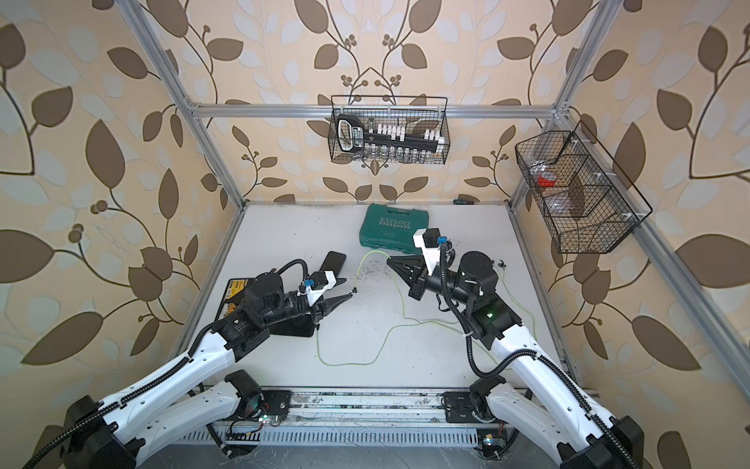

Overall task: Plug wired earphones into phones
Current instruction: Pick up the wired earphone from the center of the board.

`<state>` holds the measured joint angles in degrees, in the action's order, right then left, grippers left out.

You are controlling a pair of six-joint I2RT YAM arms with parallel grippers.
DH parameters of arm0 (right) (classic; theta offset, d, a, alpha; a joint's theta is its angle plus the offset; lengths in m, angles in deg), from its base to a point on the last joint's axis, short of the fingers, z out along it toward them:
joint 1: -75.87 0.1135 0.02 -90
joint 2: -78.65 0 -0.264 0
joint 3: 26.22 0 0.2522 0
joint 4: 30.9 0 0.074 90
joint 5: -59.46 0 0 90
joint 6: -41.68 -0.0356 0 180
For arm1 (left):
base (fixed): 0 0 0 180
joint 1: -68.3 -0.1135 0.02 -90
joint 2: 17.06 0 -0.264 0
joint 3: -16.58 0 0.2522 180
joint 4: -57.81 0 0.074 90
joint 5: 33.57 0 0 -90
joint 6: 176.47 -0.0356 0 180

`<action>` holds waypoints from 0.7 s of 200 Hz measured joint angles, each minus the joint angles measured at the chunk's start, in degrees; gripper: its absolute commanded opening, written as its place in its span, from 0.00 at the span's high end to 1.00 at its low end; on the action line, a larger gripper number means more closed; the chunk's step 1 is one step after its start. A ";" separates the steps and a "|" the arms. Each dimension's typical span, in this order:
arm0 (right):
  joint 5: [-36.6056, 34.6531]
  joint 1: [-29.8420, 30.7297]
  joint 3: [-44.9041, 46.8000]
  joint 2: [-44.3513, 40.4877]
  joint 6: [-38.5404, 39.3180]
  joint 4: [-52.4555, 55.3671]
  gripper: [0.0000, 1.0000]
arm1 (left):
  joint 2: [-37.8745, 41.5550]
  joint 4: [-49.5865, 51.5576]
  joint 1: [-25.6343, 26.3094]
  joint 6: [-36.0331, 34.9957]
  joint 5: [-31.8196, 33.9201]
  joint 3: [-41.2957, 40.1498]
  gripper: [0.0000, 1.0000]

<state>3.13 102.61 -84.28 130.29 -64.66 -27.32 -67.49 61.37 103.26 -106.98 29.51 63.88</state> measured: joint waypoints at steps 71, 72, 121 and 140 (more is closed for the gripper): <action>0.00 0.26 0.52 0.00 0.13 -0.35 1.00 | -1.40 -0.70 0.00 2.54 -1.29 0.61 0.73; 0.00 0.26 0.52 0.00 0.15 -0.37 1.00 | -1.40 -0.68 0.00 2.73 -1.27 0.61 0.73; 0.00 0.42 0.52 0.00 0.13 -0.39 1.00 | -1.84 -0.42 0.00 2.71 -1.49 0.63 0.77; 0.00 0.59 0.52 0.00 0.13 -0.39 1.00 | -2.10 -0.39 0.00 2.97 -1.57 0.66 0.85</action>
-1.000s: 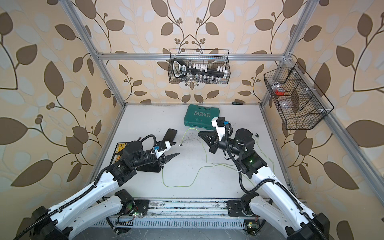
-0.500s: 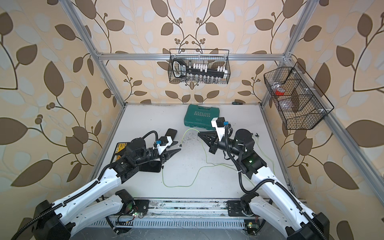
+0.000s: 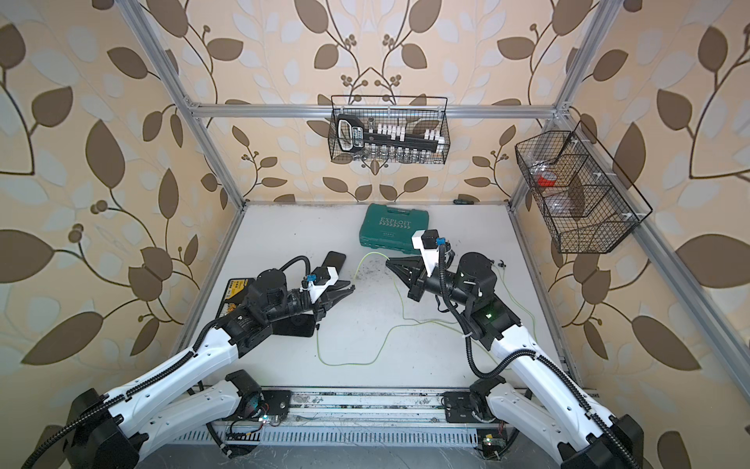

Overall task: Plug wired earphones into phones
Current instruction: Pick up the wired earphone from the center of the board.

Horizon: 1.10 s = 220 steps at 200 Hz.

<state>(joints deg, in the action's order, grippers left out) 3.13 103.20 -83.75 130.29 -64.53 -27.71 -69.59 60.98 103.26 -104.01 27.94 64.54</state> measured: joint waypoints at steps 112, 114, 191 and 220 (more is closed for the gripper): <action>-1.18 0.04 0.22 -1.27 0.96 0.81 0.48 | 0.07 4.50 0.00 -10.88 1.97 3.50 1.00; -1.42 0.04 0.26 -1.40 0.37 0.98 0.47 | 0.07 4.72 0.00 -11.91 2.21 3.69 1.00; -4.90 -7.72 -7.19 2.51 -9.20 10.01 0.26 | -6.88 0.33 -0.02 -52.50 18.51 8.15 1.00; 5.86 -11.98 -15.56 11.19 -17.62 11.39 0.30 | -6.51 -6.29 0.00 -63.21 16.72 8.15 1.00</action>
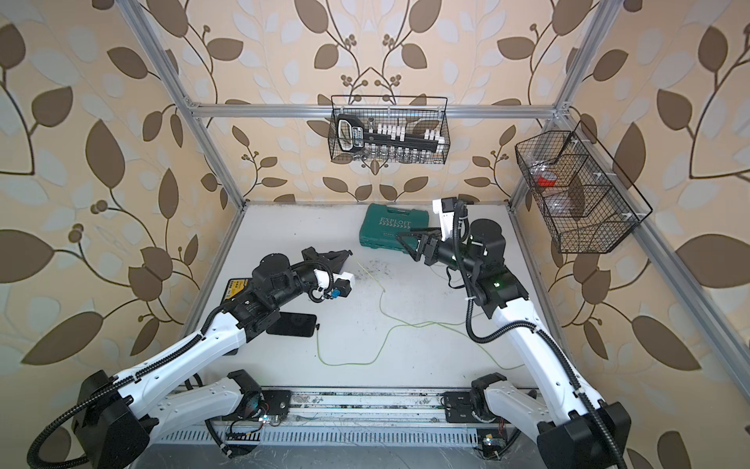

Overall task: Plug wired earphones into phones
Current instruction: Pick up the wired earphone from the center of the board.

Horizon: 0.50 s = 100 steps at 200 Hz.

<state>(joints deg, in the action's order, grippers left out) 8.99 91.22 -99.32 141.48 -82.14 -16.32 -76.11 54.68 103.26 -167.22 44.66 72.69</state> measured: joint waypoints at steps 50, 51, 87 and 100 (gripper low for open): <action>10.12 3.96 -1.05 2.99 -10.27 0.26 0.32 | 7.54 -0.92 0.72 -15.06 -10.56 0.00 1.00; 10.23 4.07 -1.05 2.99 -10.38 0.26 0.32 | 7.74 -0.92 0.72 -15.30 -10.78 0.00 1.00; 14.29 8.68 -1.11 2.91 -15.54 -1.05 0.40 | 9.57 1.95 0.72 -23.87 -14.19 0.39 1.00; 14.67 9.92 -1.11 2.91 -17.18 -1.66 0.42 | 9.51 3.43 0.72 -25.51 -14.91 0.61 1.00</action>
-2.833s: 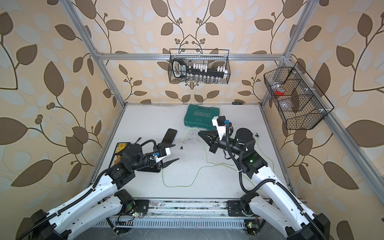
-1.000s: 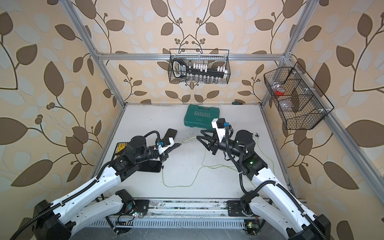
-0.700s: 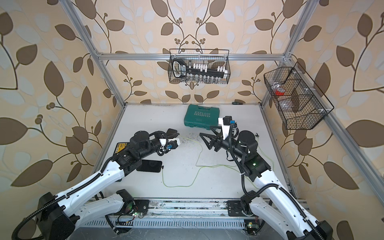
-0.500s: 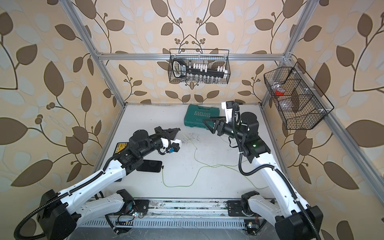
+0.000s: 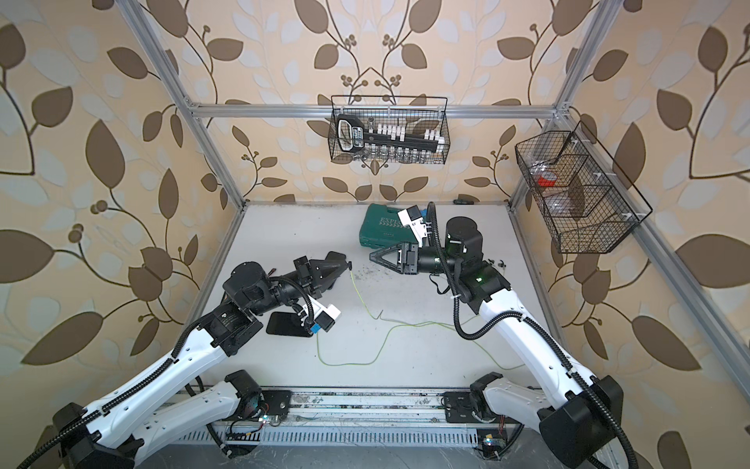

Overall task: Plug wired earphones into phones
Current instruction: Pick up the wired earphone from the center of the board.

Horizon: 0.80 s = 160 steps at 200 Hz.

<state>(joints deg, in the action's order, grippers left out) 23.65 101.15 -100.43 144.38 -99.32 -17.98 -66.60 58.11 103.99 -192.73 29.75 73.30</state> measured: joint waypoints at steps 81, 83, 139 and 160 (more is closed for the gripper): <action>-1.25 8.07 0.00 0.33 -5.55 -4.15 0.55 | -0.02 3.02 0.00 -3.15 -0.33 3.23 1.00; -1.27 8.17 0.00 0.39 -5.57 -4.22 0.56 | -0.02 3.04 0.02 -3.15 -0.35 3.26 1.00; -4.37 9.11 0.00 2.67 -7.48 -4.83 0.67 | -0.13 4.35 0.02 -3.23 -0.39 3.26 1.00; -5.44 9.14 0.00 3.45 -8.09 -4.90 0.71 | -0.13 4.42 0.33 -3.26 -0.39 3.26 1.00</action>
<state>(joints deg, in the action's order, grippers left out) 18.21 110.28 -100.43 147.84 -107.41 -22.88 -66.73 62.53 104.31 -195.98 29.36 76.56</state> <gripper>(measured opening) 0.317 0.047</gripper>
